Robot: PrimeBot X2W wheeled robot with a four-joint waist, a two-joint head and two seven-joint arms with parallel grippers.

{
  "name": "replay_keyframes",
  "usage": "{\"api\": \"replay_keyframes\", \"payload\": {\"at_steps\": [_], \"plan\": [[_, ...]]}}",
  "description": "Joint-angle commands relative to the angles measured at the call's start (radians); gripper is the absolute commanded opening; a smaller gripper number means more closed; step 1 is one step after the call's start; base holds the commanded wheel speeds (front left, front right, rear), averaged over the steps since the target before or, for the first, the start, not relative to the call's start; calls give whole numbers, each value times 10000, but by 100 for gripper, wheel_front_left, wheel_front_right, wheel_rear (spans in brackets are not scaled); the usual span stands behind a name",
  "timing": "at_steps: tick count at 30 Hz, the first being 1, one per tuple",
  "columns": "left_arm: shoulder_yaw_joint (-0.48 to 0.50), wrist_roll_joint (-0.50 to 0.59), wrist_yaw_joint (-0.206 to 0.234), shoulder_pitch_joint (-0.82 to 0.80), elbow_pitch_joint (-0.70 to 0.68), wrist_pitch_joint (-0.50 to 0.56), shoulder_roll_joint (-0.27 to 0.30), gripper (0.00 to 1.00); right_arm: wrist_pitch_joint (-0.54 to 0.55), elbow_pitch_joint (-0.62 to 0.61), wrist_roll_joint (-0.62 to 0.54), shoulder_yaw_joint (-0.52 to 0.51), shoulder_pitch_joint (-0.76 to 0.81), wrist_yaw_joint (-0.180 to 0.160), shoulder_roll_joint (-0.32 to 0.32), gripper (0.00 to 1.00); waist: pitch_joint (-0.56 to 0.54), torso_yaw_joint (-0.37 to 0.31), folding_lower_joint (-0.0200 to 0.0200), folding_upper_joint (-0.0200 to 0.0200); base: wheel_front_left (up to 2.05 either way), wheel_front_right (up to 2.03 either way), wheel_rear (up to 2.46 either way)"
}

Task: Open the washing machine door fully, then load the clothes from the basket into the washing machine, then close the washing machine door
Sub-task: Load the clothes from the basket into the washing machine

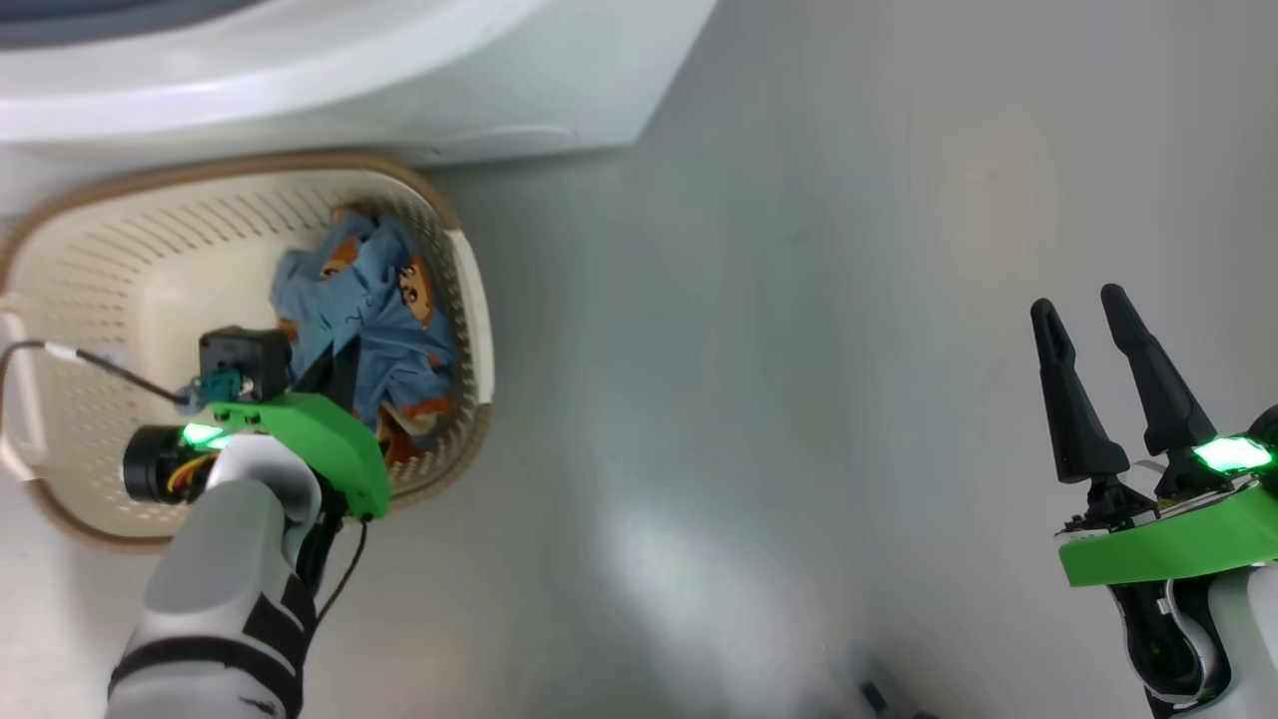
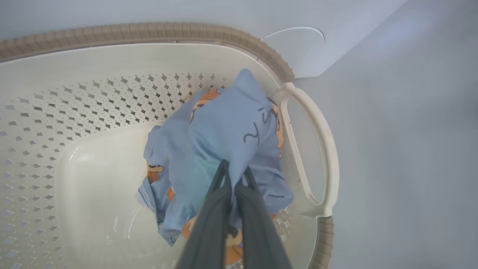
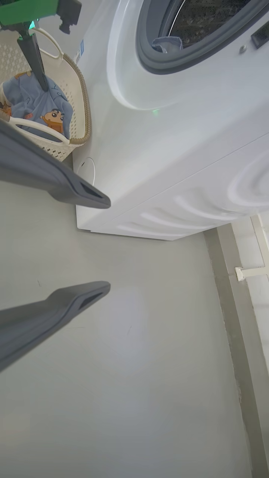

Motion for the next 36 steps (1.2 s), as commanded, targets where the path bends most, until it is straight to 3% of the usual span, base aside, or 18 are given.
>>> {"api": "replay_keyframes", "payload": {"at_steps": [1, 16, 36], "plan": [[337, -159, -59, 560, -466, -67, 218, 0, -48, -148, -128, 185, 440, 29, -258, 100, -788, 458, 0, 0, 0, 0, 0], [1278, -136, -194, 2600, -3365, -67, 160, 0, -48, 217, -208, 172, 1153, 29, -341, 100, -2839, 1185, 0, 0, 0, 0, 0], [1970, 252, -325, 5922, -7489, -67, 9, 0, -48, 478, -396, -490, 2903, 29, -298, 100, -4884, 1614, 0, 0, 0, 0, 0]]}}
